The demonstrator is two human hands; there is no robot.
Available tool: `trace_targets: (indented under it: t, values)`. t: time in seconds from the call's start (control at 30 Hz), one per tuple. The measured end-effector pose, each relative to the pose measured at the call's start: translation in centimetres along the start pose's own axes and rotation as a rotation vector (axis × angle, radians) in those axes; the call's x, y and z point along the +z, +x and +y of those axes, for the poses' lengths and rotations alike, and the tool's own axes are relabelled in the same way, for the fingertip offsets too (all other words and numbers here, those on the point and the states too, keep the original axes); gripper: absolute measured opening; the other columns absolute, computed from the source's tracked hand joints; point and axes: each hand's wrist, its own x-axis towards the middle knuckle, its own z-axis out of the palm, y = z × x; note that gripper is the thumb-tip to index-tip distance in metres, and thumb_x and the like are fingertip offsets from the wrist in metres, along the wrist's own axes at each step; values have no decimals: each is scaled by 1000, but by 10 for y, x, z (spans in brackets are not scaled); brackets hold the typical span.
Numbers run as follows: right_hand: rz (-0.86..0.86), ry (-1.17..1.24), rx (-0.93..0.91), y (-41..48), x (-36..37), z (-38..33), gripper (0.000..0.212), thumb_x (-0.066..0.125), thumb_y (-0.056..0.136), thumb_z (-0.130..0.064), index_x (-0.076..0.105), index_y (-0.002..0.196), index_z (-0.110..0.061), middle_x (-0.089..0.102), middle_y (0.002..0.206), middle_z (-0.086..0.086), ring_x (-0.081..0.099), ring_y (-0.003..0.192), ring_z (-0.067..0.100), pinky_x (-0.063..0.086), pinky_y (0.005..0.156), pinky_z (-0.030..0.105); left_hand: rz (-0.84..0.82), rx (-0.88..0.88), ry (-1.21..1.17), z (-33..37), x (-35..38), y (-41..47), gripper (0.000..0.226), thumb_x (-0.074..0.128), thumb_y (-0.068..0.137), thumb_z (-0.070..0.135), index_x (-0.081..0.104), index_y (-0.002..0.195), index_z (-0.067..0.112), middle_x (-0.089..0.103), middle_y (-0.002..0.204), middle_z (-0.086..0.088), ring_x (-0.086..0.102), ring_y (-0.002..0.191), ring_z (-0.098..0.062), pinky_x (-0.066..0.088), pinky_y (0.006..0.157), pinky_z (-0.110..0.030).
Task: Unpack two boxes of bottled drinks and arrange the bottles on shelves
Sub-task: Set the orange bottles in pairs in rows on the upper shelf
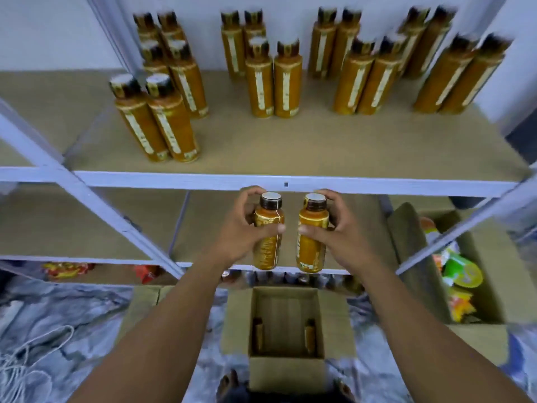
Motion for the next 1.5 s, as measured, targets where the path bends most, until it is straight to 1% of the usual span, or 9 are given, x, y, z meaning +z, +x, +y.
trace_targets:
  t: [0.17, 0.27, 0.47, 0.63, 0.83, 1.03, 1.17, 1.3, 1.5]
  values:
    - [41, -68, -173, 9, -14, -74, 70, 89, 76, -26, 50, 130, -47, 64, 122, -22, 60, 115, -1, 53, 100, 34, 35, 172, 44, 79, -13, 0, 70, 91, 74, 21, 48, 124, 45, 75, 111, 8, 70, 104, -12, 56, 92, -36]
    - [71, -84, -285, 19, -21, -105, 72, 90, 74, -29, 49, 131, -45, 63, 127, -19, 60, 119, 5, 54, 100, 36, 61, 265, 62, 115, -20, 3, 71, 91, 66, 35, 48, 120, 53, 73, 118, 8, 68, 112, -15, 56, 98, -45]
    - [147, -93, -431, 50, -24, -132, 74, 90, 76, -22, 49, 133, -45, 62, 132, -14, 58, 122, 8, 51, 100, 33, 198, 414, 89, 140, -23, 28, 72, 90, 76, 17, 46, 123, 48, 69, 126, 12, 64, 118, -8, 49, 110, -46]
    - [188, -96, -442, 75, -22, -123, 74, 89, 77, -19, 49, 133, -45, 61, 132, -14, 57, 123, 6, 49, 99, 26, 282, 392, 64, 129, -17, 49, 72, 88, 79, 17, 44, 131, 39, 63, 131, 16, 58, 122, 1, 45, 110, -31]
    - [199, -114, -418, 95, -22, -112, 76, 88, 80, -22, 45, 138, -46, 57, 139, -14, 53, 129, 6, 45, 97, 18, 261, 365, 65, 122, -16, 66, 75, 87, 81, 19, 39, 136, 39, 59, 131, 19, 55, 122, 2, 42, 113, -32]
    - [212, -124, -403, 110, -21, -106, 85, 86, 81, -28, 37, 148, -45, 50, 149, -14, 47, 137, 7, 43, 104, 21, 265, 320, 99, 119, -14, 83, 93, 85, 82, 30, 26, 152, 37, 47, 155, 6, 46, 134, -7, 40, 103, -27]
    - [239, -110, -372, 112, -19, -103, 93, 86, 81, -33, 28, 155, -41, 41, 158, -14, 40, 141, 6, 39, 101, 15, 260, 288, 109, 113, -12, 91, 94, 85, 81, 34, 24, 153, 36, 47, 155, 4, 46, 129, -7, 43, 100, -29]
    - [232, -119, -343, 113, -18, -96, 90, 85, 82, -35, 29, 152, -42, 41, 155, -18, 41, 137, 3, 41, 105, 23, 247, 234, 141, 97, -11, 94, 99, 86, 77, 43, 23, 153, 36, 47, 155, 3, 49, 134, -14, 46, 105, -33]
    - [229, -130, -264, 115, -17, -82, 97, 86, 79, -41, 24, 153, -43, 44, 154, -8, 45, 134, 9, 42, 93, 15, 250, 217, 178, 85, -10, 99, 104, 86, 74, 49, 21, 155, 38, 45, 156, 4, 47, 140, -18, 46, 111, -41]
